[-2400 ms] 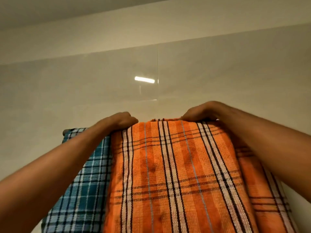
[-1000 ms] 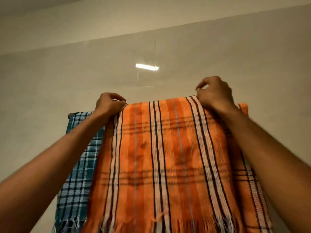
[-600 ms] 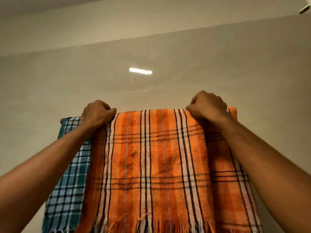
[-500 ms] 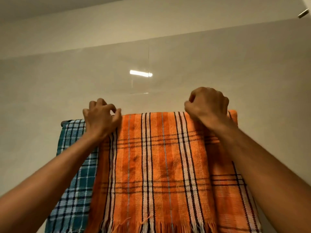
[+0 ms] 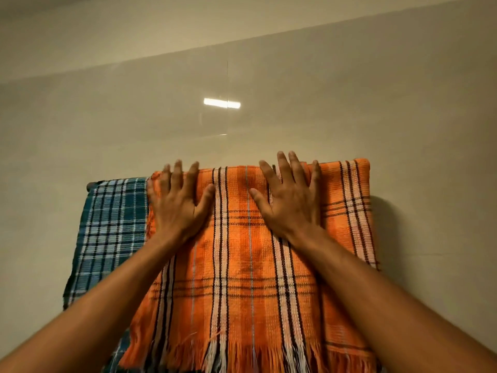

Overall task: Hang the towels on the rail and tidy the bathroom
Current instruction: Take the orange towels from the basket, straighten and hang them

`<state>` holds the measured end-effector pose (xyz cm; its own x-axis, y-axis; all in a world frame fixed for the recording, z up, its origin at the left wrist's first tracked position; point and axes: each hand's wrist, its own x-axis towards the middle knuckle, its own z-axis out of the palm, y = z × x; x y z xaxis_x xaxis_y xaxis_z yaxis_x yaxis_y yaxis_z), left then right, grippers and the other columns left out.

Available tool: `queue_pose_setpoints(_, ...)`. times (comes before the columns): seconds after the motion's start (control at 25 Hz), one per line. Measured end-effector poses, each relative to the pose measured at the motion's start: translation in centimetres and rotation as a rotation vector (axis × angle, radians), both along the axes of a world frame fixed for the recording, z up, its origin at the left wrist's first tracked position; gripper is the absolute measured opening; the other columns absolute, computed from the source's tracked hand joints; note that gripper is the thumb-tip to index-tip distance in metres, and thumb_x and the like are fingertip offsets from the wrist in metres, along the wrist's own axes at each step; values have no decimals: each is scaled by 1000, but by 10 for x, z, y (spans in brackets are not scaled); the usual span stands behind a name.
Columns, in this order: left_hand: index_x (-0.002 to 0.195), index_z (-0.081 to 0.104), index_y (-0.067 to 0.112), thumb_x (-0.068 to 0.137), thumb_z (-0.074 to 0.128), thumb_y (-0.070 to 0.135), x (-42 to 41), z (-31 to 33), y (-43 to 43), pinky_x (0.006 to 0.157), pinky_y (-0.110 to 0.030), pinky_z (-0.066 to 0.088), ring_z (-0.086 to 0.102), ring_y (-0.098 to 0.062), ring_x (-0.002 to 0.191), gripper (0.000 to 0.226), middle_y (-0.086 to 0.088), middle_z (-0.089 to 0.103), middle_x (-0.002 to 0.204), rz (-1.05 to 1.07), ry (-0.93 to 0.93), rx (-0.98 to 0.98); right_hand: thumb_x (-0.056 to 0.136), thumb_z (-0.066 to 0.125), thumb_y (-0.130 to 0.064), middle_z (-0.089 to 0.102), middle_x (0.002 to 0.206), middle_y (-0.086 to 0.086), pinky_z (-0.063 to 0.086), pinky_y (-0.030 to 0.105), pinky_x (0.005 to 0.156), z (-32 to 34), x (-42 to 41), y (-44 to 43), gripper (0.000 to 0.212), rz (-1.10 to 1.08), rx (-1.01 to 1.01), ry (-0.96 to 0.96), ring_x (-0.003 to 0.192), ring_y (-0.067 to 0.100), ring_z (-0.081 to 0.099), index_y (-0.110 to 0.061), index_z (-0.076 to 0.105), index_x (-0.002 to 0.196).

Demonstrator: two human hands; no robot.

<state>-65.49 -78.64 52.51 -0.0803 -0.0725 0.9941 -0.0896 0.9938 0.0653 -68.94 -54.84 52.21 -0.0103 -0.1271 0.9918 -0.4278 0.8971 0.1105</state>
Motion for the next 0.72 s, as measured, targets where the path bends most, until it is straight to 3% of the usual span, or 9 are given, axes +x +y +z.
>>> queue_pose_setpoints(0.08,150,-5,46,87,15,76,-1,-13,-5,109,-64,-5,-10,-24,149,72,2,-10,163,-41,-35,88,92,26,-67,9,165,5,-9,60,116,-13,-5,2,68,26,-14,0,152,25,2,-37,21,153)
queue_pose_setpoints(0.16,146,-16,49,86,13,78,3,-32,-3,108,-66,-3,-18,-23,148,73,4,-22,160,-69,-71,138,92,27,-66,-3,165,3,-11,61,115,-26,-4,-1,71,74,-45,-41,152,24,-8,-37,12,155)
queue_pose_setpoints(0.28,144,-20,51,84,10,80,16,-74,6,111,-67,0,-13,-24,149,72,3,-21,161,-23,-173,179,92,28,-65,-9,165,2,-13,63,114,-54,3,-14,72,176,-107,-125,151,25,-11,-36,10,155)
queue_pose_setpoints(0.4,144,-19,51,82,9,82,48,-136,22,112,-66,4,-5,-29,149,74,-1,-11,163,200,-393,222,90,37,-60,-8,165,4,-11,63,114,-118,18,-24,72,335,-160,-349,151,26,-12,-36,15,155)
queue_pose_setpoints(0.52,150,-3,44,86,19,75,98,-194,42,111,-62,16,1,-30,150,74,-3,3,163,505,-602,195,84,53,-53,-5,165,5,-11,64,114,-193,50,-36,77,484,-210,-668,151,26,-11,-35,24,153)
queue_pose_setpoints(0.6,149,20,38,88,33,66,143,-225,61,107,-54,29,15,-29,147,69,-6,20,160,656,-743,179,81,59,-50,0,165,6,-8,64,114,-237,84,-38,74,585,-205,-836,152,27,-7,-35,33,148)
queue_pose_setpoints(0.68,133,50,30,87,49,54,198,-261,83,98,-45,40,42,-30,133,52,-5,49,142,660,-923,295,80,61,-46,15,163,6,10,62,114,-277,124,-33,63,713,-97,-1030,150,29,8,-34,42,139)
queue_pose_setpoints(0.72,124,59,27,87,54,48,228,-281,95,95,-40,45,52,-28,122,43,-4,59,131,589,-1034,406,80,61,-44,31,155,6,25,55,109,-297,144,-29,54,781,-16,-1148,144,30,25,-33,49,131)
